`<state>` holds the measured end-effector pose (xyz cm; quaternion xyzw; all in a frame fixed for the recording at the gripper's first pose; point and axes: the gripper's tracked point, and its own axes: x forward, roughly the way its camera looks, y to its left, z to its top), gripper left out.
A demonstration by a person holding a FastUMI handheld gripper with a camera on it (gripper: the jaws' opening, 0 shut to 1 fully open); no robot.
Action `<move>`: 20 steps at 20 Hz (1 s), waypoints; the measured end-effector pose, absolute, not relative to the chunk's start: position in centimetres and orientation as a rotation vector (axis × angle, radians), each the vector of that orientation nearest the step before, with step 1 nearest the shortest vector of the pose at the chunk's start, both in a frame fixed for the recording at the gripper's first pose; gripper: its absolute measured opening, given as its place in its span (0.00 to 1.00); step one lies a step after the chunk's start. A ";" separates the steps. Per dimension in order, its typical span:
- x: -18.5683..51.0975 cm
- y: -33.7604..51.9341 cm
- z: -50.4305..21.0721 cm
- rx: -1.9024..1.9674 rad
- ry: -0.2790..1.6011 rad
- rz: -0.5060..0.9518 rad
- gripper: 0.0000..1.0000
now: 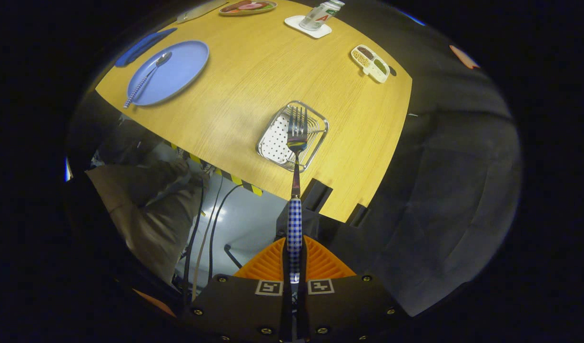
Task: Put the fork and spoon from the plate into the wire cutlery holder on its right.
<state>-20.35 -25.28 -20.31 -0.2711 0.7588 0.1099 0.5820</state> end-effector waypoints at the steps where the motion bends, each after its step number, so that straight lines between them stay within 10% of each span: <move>1: -20.3 -25.9 -20.3 -0.659 1.792 0.264 0.05; 20: -14.5 -27.0 -25.7 -0.995 2.056 0.480 0.11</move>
